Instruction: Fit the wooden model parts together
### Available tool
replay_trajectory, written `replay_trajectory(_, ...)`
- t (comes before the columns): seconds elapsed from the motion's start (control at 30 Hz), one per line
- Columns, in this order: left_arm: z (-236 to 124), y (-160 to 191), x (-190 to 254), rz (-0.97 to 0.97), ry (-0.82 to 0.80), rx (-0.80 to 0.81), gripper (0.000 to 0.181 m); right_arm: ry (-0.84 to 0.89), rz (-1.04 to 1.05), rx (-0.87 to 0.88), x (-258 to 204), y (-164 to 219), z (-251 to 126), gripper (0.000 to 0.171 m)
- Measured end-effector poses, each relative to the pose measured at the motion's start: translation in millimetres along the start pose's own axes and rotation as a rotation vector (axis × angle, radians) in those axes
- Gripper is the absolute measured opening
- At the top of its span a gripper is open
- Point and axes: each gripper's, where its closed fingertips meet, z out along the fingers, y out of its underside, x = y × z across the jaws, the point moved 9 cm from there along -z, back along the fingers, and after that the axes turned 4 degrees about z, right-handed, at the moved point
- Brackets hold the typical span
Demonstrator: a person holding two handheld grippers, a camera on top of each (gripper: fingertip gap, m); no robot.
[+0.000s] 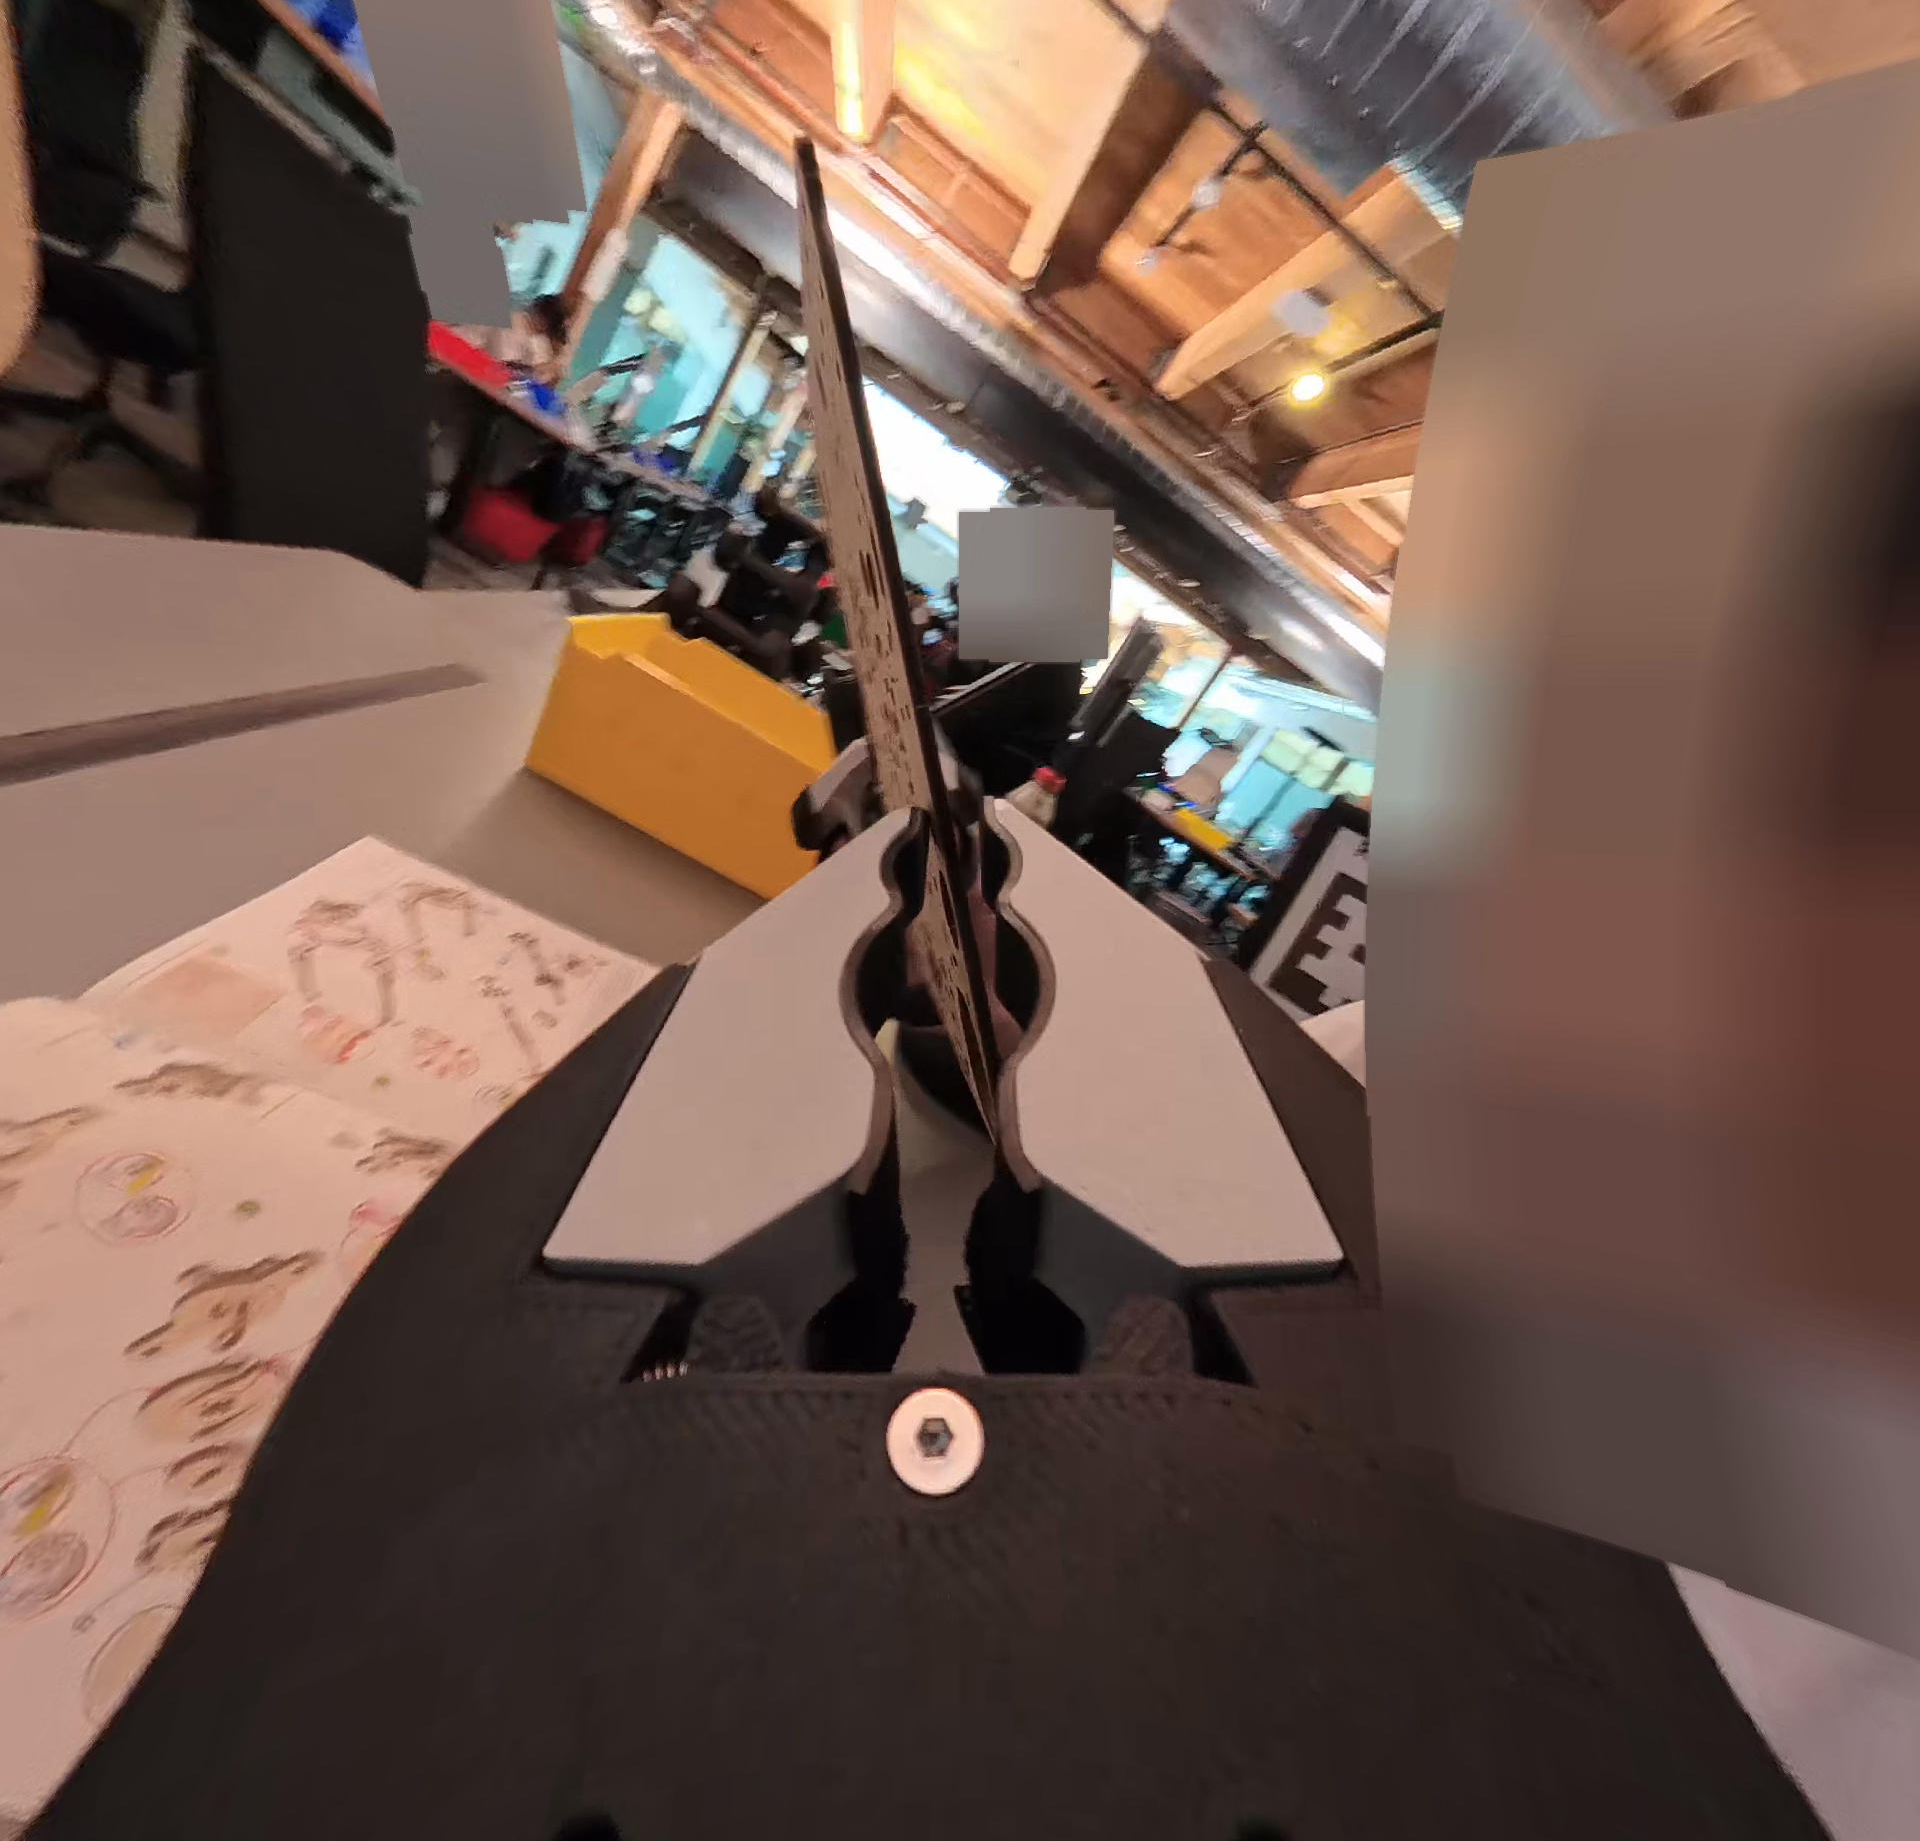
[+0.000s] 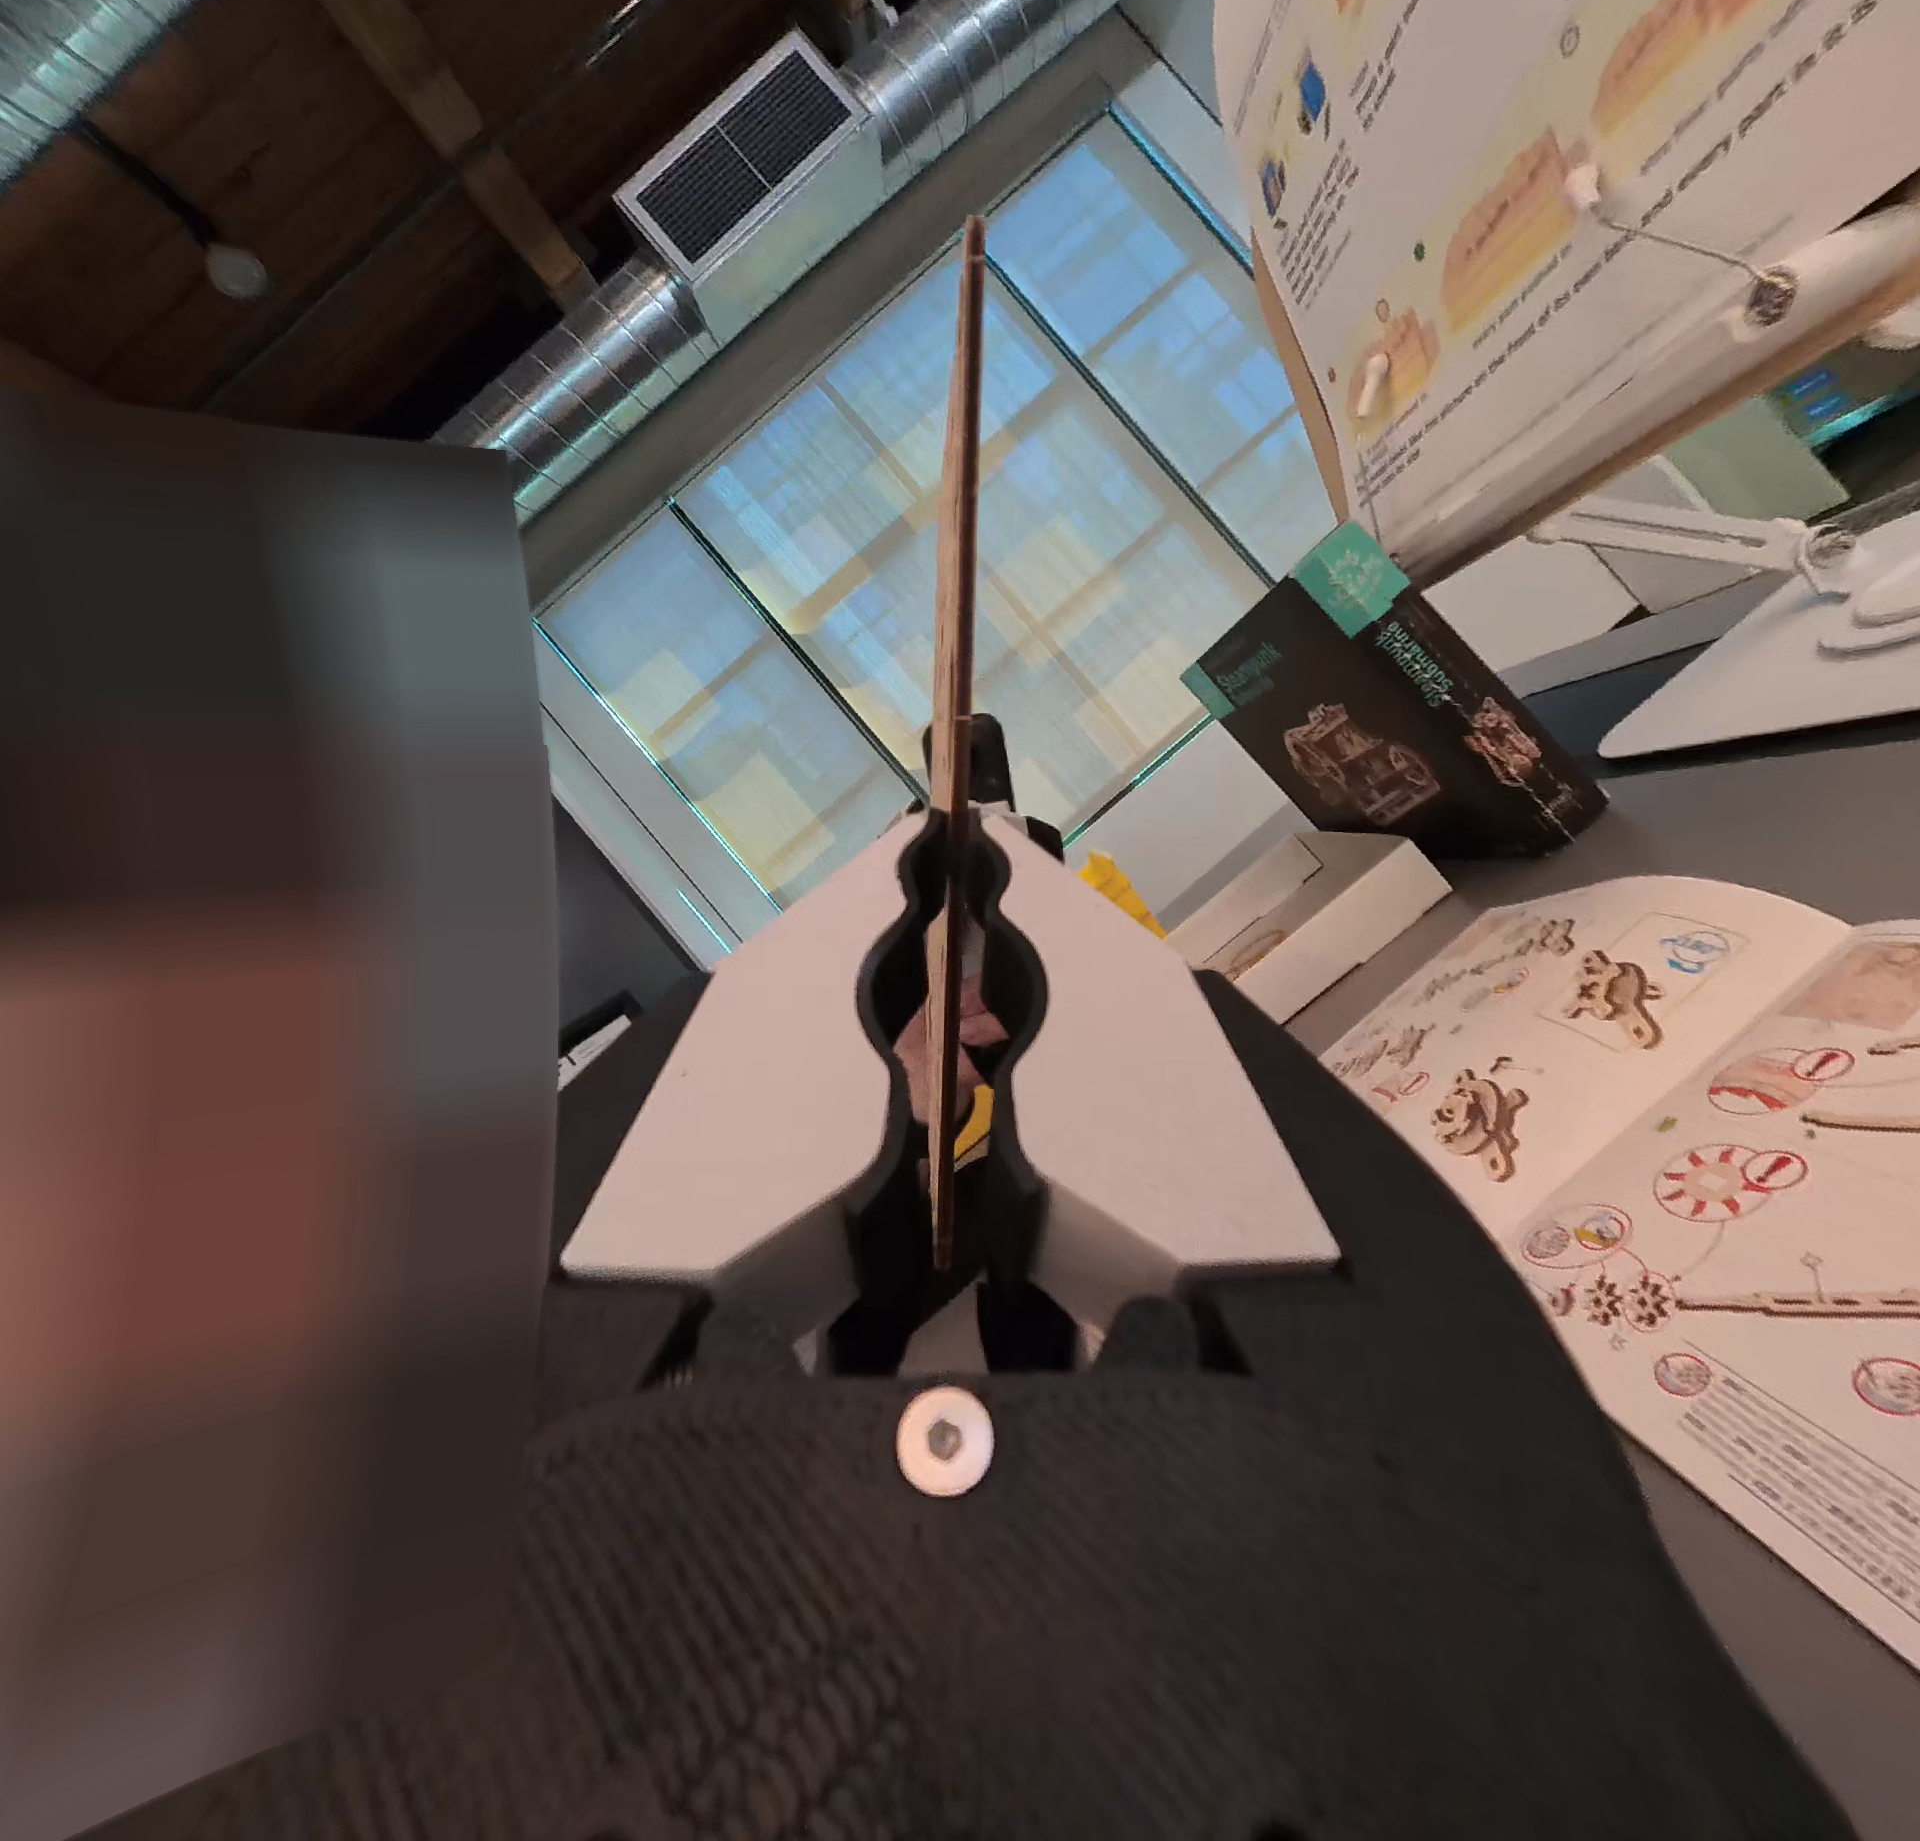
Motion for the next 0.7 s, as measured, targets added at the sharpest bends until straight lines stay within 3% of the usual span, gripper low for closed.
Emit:
replay_trajectory(0.27,3,9,-8,-0.017,-0.045,-0.086,0.010,0.014,0.008,-0.012,4,-2,-2,0.001)
replay_trajectory(0.4,4,14,-12,0.012,-0.112,-0.149,0.002,0.021,0.005,-0.028,4,0,-1,0.001)
replay_trajectory(0.7,2,13,-13,-0.047,-0.105,-0.149,0.000,0.012,0.027,-0.026,8,2,0,0.000)
